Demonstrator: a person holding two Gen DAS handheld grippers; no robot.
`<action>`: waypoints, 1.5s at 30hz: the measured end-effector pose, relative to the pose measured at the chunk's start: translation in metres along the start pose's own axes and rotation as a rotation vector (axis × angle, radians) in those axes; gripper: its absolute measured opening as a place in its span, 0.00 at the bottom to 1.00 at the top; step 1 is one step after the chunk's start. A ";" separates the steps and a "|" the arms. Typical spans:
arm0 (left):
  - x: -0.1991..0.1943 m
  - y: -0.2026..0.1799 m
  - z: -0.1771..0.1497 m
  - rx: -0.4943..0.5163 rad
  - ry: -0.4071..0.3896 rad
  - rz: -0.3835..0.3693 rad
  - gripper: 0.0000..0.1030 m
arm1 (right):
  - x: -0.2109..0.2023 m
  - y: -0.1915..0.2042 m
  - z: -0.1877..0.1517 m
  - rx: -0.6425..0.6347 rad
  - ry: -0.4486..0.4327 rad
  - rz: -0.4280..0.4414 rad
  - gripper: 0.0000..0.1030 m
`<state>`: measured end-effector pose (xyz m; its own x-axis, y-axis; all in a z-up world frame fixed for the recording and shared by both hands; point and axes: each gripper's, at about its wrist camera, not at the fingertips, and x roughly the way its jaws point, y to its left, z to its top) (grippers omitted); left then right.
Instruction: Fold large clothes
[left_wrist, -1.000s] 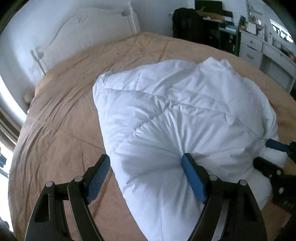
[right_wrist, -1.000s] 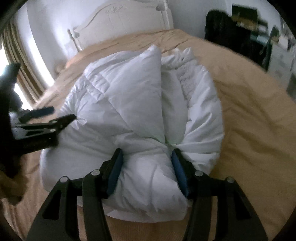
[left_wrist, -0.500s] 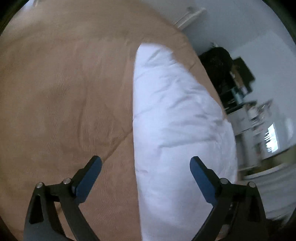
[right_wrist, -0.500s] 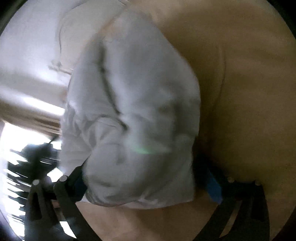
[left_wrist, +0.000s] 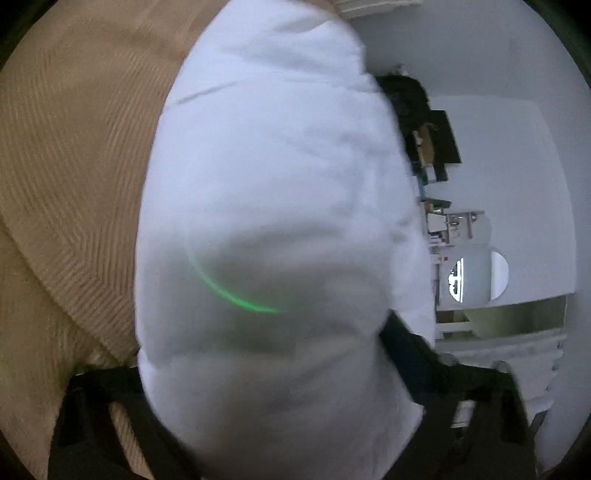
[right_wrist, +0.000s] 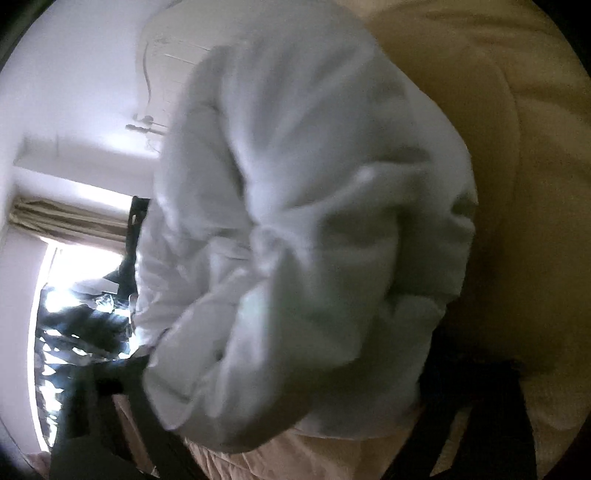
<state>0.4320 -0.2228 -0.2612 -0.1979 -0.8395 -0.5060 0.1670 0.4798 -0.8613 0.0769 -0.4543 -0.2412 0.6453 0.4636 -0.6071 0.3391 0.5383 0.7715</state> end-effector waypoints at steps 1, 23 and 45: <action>-0.011 -0.004 0.002 0.005 -0.014 -0.027 0.76 | -0.002 0.007 0.002 -0.015 -0.002 0.001 0.74; -0.184 0.097 0.011 -0.144 -0.303 0.021 0.85 | 0.162 0.109 -0.025 -0.127 0.255 0.123 0.81; -0.147 -0.036 -0.160 0.408 -0.463 0.909 1.00 | 0.121 0.137 -0.019 -0.221 0.200 -0.051 0.87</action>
<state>0.3004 -0.0754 -0.1633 0.5284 -0.2708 -0.8046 0.3903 0.9192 -0.0530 0.1886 -0.3109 -0.2126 0.4762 0.5500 -0.6861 0.1956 0.6944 0.6925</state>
